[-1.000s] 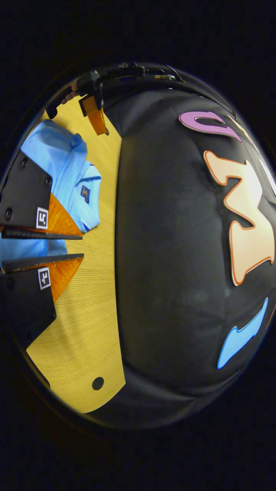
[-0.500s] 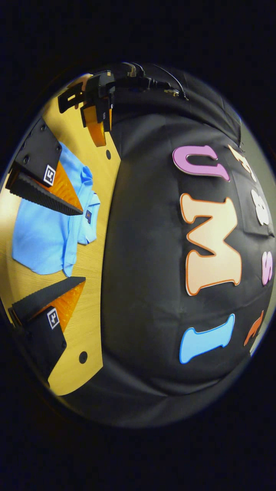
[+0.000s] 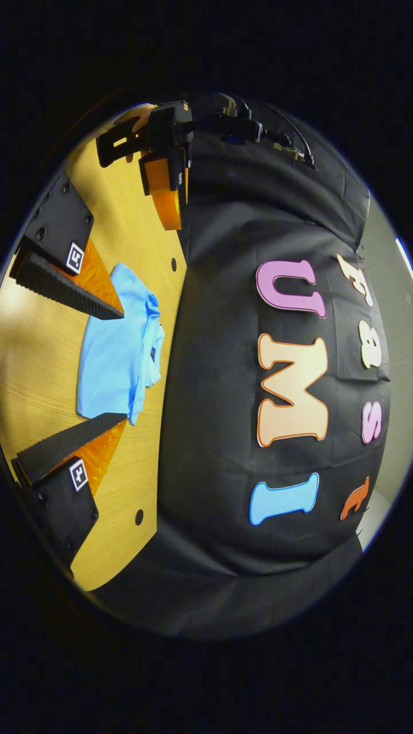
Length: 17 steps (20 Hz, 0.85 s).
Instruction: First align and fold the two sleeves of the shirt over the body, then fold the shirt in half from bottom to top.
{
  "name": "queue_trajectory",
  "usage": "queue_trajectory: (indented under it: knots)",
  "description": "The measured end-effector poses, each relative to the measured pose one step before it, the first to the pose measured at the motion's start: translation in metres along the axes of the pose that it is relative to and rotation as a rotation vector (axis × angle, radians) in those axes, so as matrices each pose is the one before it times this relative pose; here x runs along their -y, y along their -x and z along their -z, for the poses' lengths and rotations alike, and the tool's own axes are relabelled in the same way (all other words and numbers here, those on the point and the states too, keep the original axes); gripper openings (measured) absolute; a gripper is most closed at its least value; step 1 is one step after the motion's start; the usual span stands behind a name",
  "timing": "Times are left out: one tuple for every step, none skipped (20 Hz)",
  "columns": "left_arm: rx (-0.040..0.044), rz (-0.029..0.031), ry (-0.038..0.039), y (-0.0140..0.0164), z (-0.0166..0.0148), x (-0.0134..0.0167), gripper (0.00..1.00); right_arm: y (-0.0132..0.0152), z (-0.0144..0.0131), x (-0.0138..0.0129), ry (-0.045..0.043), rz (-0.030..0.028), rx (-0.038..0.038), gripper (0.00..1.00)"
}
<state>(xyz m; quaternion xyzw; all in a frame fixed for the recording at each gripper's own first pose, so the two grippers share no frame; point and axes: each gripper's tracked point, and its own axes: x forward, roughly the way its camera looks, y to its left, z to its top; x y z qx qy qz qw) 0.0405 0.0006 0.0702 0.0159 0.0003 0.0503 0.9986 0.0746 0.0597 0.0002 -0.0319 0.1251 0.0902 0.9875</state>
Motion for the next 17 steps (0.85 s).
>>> queue_trajectory:
  knots:
    - [-0.00294, 0.00813, 0.01536, 0.01227, 0.00520, 0.00404, 0.96, 0.00994, -0.00321, -0.00368, -0.01521, 0.00036, 0.01453, 1.00]
    - [0.00131, 0.00818, 0.00501, 0.00898, 0.00562, 0.00360, 0.96, 0.00808, -0.00076, -0.00166, -0.01341, -0.00218, 0.01025, 1.00]
    - [-0.00036, -0.00996, 0.00445, 0.01099, 0.00403, 0.00057, 0.96, 0.00755, 0.00012, -0.00008, -0.01853, 0.00339, 0.01769, 1.00]
    - [0.00473, -0.01624, -0.00633, 0.00868, 0.00366, -0.00209, 0.96, 0.00619, -0.00073, 0.00078, -0.01313, 0.00384, 0.01247, 1.00]
    - [0.00501, -0.02073, -0.00999, 0.00813, 0.00293, -0.00218, 0.96, 0.00846, -0.00214, 0.00138, -0.01403, 0.00754, 0.01749, 1.00]
    - [0.00450, -0.02776, -0.01331, 0.00728, 0.00310, -0.00443, 0.96, 0.00532, -0.00442, 0.00156, -0.01590, 0.00065, 0.01837, 1.00]
    - [0.00703, -0.02010, -0.00497, 0.00602, 0.00284, -0.00272, 0.96, 0.00466, 0.00076, 0.01588, -0.01100, 0.00069, 0.01188, 1.00]
    - [0.00814, -0.00413, -0.00039, 0.00488, 0.00065, 0.00063, 0.96, 0.00292, -0.00144, 0.00358, -0.00701, 0.01404, 0.00817, 1.00]
    - [-0.00015, -0.00034, 0.00218, 0.00332, 0.00209, 0.00148, 0.96, 0.00540, -0.00057, 0.00390, -0.00411, 0.01648, -0.00041, 1.00]
    - [0.00112, 0.00176, 0.00173, 0.00050, -0.00013, 0.00152, 0.96, 0.00374, 0.00176, 0.00139, -0.00276, 0.00688, 0.00069, 1.00]
    - [0.00198, -0.00377, 0.00187, -0.00005, -0.00157, -0.00148, 0.96, 0.00193, 0.00207, -0.00044, -0.01180, 0.00254, -0.00418, 1.00]
    - [0.00242, -0.00763, -0.00086, -0.00170, -0.00184, -0.00096, 0.96, 0.00415, 0.00271, -0.00317, -0.01830, -0.00693, -0.00439, 0.99]
    - [0.00455, -0.00156, -0.00408, -0.00115, -0.00205, 0.00058, 0.96, 0.00216, 0.00175, -0.00508, -0.01611, -0.01466, 0.00362, 0.98]
    - [-0.00214, 0.00339, -0.00059, -0.00235, -0.00051, 0.00393, 0.96, 0.00043, 0.00054, -0.00358, -0.01617, -0.01160, 0.00331, 0.98]
    - [-0.00339, 0.00956, 0.00097, -0.00169, 0.00125, 0.00519, 0.96, 0.00032, 0.00301, -0.00111, -0.01071, -0.00837, -0.00299, 0.98]
    - [-0.00792, 0.00770, 0.00328, -0.00129, 0.00011, 0.00498, 0.96, -0.00024, 0.00051, 0.00070, -0.00531, -0.00345, -0.00193, 0.98]
    - [-0.01034, 0.00716, 0.00518, -0.00328, 0.00186, 0.00589, 0.96, 0.00019, -0.00123, 0.00354, -0.00641, 0.00479, 0.00452, 0.98]
